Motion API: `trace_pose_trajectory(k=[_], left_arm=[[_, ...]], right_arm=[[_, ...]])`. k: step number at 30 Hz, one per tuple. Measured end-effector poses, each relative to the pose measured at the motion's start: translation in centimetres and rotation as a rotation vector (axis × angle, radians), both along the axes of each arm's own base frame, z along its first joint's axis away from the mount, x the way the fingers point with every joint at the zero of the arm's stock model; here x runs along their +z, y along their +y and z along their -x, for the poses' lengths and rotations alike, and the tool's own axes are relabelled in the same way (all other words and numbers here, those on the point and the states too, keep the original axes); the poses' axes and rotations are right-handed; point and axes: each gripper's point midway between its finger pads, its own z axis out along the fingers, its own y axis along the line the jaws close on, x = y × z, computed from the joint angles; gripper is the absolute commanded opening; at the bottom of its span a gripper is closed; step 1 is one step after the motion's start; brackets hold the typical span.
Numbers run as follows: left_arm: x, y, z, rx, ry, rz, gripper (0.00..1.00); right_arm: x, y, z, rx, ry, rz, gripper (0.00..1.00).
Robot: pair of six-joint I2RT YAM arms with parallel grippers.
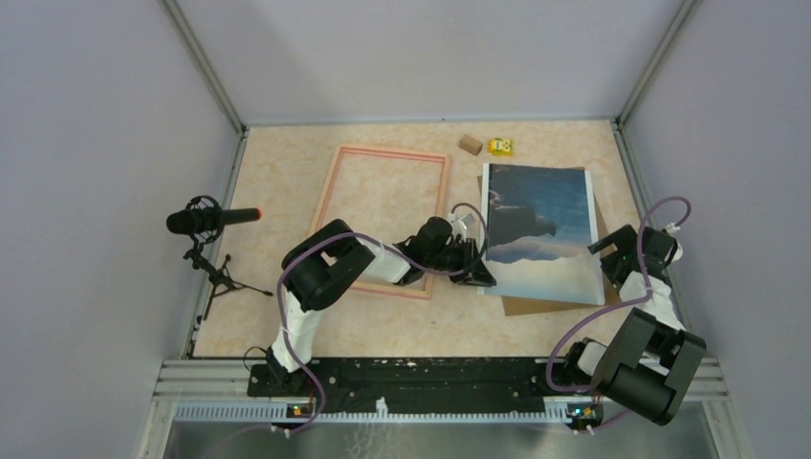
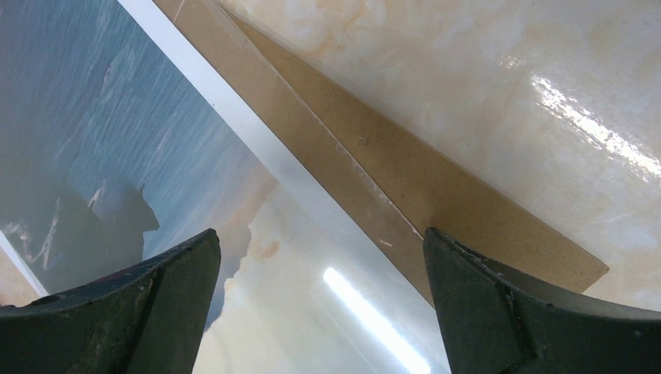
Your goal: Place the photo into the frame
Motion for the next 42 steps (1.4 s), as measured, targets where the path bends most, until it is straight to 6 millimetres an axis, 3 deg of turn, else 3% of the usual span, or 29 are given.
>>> trace_pose_trajectory(k=[4, 7, 12, 15, 18, 20, 24, 27, 30, 34, 38, 42], left_arm=[[-0.1, -0.5, -0.4, -0.006, -0.013, -0.010, 0.16], [0.6, -1.0, -1.0, -0.007, -0.028, -0.007, 0.01], [0.3, -0.7, -1.8, -0.008, -0.042, -0.057, 0.00], [0.0, 0.6, -2.5, -0.006, -0.062, -0.142, 0.00], [1.4, 2.6, -2.7, -0.014, -0.095, -0.199, 0.00], [3.1, 4.7, -3.4, -0.006, -0.123, -0.227, 0.00], [7.3, 10.8, -6.7, 0.088, -0.221, -0.288, 0.00], [8.4, 16.3, -8.4, 0.171, -0.261, -0.362, 0.00], [6.5, 22.7, -8.8, 0.251, -0.218, -0.481, 0.00], [2.7, 29.1, -7.4, 0.316, -0.096, -0.637, 0.00], [1.1, 32.6, -6.3, 0.348, -0.019, -0.725, 0.00], [0.7, 34.1, -6.4, 0.368, -0.007, -0.765, 0.00]], right_arm=[[0.1, 0.3, -0.1, 0.014, -0.009, -0.014, 0.98], [0.2, 0.5, -0.2, 0.018, -0.013, -0.016, 0.98], [0.1, 0.7, 0.1, 0.040, -0.007, -0.012, 0.99], [0.4, 1.7, 0.3, 0.085, -0.014, -0.034, 0.99], [1.1, 3.3, -0.1, 0.161, -0.038, -0.043, 0.99], [1.4, 5.1, -0.5, 0.240, -0.038, -0.038, 0.99], [3.3, 10.0, -1.7, 0.437, -0.067, -0.036, 0.99], [4.8, 13.0, -1.9, 0.552, -0.110, -0.050, 0.99], [5.3, 14.7, -1.4, 0.621, -0.124, -0.081, 0.99], [5.5, 16.3, -0.8, 0.695, -0.137, -0.142, 0.99], [5.2, 19.1, -0.2, 0.802, -0.141, -0.225, 0.99], [4.2, 23.2, 1.8, 0.915, -0.131, -0.346, 0.94]])
